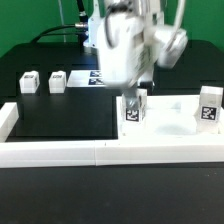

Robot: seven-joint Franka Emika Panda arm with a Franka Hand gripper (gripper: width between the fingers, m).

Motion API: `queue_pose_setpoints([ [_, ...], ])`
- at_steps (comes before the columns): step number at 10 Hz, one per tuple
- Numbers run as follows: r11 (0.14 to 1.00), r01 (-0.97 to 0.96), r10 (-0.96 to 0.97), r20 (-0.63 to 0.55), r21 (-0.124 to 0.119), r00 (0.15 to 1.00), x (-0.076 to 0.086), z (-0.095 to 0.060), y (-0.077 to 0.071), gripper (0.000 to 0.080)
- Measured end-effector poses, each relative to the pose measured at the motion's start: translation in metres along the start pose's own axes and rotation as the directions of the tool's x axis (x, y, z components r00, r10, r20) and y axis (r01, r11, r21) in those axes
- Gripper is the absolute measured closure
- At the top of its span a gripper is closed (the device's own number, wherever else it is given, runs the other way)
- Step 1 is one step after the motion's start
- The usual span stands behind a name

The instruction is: Assemble square table

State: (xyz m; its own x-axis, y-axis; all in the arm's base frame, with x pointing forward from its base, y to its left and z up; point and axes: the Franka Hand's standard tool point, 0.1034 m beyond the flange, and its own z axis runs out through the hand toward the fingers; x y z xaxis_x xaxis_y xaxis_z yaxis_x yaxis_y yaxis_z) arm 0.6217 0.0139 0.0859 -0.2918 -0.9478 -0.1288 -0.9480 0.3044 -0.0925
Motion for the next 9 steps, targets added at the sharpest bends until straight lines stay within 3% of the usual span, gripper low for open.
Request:
queue_pose_setpoints([
  [1,0.990,0.144,-0.144,0.015,0.016,0.989,-0.0033,-0.0172,0.0006,0.0153],
  [2,0.989,0.146,-0.147,0.019,0.018,0.989,-0.0059,-0.0199,0.0009,0.0153],
  [8,0.989,0.147,-0.147,0.016,0.012,0.989,-0.0045,-0.0159,0.0024,0.0151],
  [9,0.982,0.189,-0.189,0.014,0.021,0.982,-0.0046,-0.0170,0.0017,0.0151],
])
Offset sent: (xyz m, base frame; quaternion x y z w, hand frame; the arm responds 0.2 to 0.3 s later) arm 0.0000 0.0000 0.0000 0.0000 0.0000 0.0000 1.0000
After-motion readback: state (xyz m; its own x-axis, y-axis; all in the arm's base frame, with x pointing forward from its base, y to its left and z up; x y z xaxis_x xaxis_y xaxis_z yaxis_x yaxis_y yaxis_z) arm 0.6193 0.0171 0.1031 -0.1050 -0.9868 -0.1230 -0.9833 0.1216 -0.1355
